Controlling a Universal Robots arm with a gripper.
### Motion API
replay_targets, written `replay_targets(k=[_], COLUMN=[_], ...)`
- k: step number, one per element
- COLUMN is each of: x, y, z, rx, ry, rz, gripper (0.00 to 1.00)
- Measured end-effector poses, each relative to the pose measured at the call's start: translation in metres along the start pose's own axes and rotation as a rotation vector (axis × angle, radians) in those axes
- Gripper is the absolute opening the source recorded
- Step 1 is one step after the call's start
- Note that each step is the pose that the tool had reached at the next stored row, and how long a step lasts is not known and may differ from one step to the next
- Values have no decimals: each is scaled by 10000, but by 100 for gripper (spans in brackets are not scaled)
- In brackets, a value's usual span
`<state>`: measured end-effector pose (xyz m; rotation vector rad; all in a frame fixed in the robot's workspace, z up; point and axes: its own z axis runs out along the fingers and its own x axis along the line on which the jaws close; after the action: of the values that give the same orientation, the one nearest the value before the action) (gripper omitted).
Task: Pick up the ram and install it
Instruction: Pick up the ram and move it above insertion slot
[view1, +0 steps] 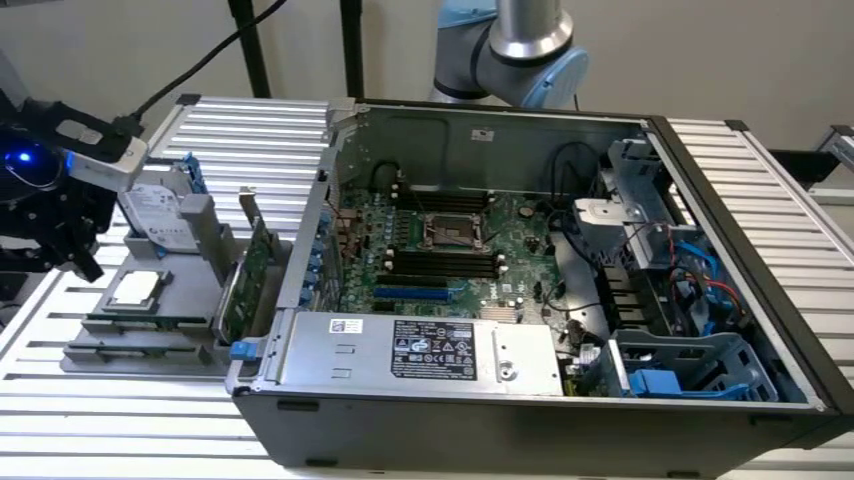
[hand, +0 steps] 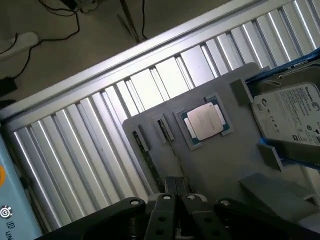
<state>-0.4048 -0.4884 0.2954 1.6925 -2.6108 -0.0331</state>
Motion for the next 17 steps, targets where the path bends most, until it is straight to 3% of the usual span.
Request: replay_targets(k=[10,17], x=[-1,6], y=[-3,-17], z=[83,145], rx=[25,34], ry=[62,87], rz=[-1811,-2540], gripper=[0,0])
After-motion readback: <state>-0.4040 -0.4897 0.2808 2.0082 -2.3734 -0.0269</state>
